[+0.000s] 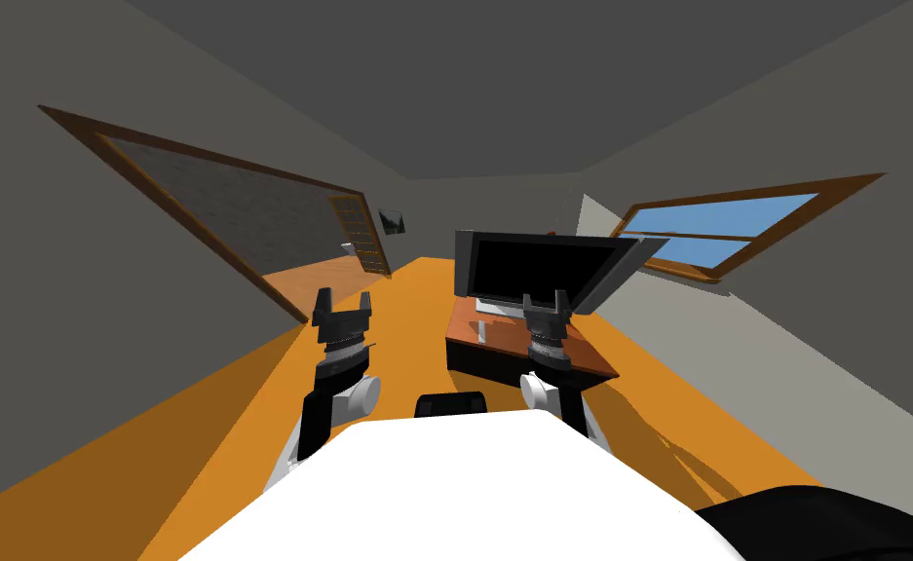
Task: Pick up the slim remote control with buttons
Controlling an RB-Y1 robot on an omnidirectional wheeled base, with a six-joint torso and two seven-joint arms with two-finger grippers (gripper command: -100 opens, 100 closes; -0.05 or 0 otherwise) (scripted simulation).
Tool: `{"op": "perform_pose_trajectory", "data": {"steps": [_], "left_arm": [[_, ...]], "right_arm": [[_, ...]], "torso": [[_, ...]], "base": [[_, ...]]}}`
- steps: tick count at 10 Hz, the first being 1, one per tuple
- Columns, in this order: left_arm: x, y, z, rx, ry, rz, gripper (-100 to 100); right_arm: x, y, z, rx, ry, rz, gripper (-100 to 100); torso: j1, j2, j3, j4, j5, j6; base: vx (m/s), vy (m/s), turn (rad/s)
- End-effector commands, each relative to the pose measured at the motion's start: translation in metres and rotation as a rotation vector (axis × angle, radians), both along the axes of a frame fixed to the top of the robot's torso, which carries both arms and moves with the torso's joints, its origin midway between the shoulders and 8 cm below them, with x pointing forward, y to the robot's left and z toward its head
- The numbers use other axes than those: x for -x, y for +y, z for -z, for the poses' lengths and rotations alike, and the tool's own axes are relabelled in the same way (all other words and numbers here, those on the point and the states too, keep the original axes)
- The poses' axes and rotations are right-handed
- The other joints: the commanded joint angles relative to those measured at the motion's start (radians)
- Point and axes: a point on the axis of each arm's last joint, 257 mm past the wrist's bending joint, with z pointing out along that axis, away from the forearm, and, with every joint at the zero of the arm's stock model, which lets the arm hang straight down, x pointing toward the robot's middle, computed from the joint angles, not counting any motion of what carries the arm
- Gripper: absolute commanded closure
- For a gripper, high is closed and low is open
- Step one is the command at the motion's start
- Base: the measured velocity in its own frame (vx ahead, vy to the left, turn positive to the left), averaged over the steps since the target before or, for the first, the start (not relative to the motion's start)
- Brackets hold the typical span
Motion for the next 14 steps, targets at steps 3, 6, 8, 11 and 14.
{"op": "perform_pose_trajectory", "data": {"steps": [3, 6, 8, 11, 14], "left_arm": [[0.000, 0.000, 0.000, 0.000, 0.000, 0.000, 0], [0.000, 0.000, 0.000, 0.000, 0.000, 0.000, 0], [0.000, 0.000, 0.000, 0.000, 0.000, 0.000, 0], [0.000, 0.000, 0.000, 0.000, 0.000, 0.000, 0], [0.000, 0.000, 0.000, 0.000, 0.000, 0.000, 0]], "right_arm": [[-0.015, 0.018, 0.028, 0.160, 0.088, 0.000, -100], [-0.028, 0.033, 0.059, 0.309, 0.168, 0.007, -100], [-0.034, 0.040, 0.080, 0.397, 0.212, 0.012, -100], [-0.043, 0.052, 0.127, 0.585, 0.302, 0.016, -100], [-0.045, 0.059, 0.158, 0.714, 0.350, 0.018, -100]], "torso": [[0.001, 0.001, 0.001, 0.000, 0.000, 0.000], [0.002, 0.003, 0.002, 0.001, 0.000, 0.000], [0.001, 0.002, 0.001, 0.001, 0.000, 0.000], [0.001, 0.002, 0.001, 0.001, 0.000, 0.000], [0.001, 0.002, 0.001, 0.000, 0.000, 0.000]], "base": [[-0.024, 0.016, 0.129], [-0.042, 0.023, 0.178], [-0.032, 0.015, 0.119], [-0.031, 0.023, 0.185], [-0.026, 0.015, 0.154]]}}
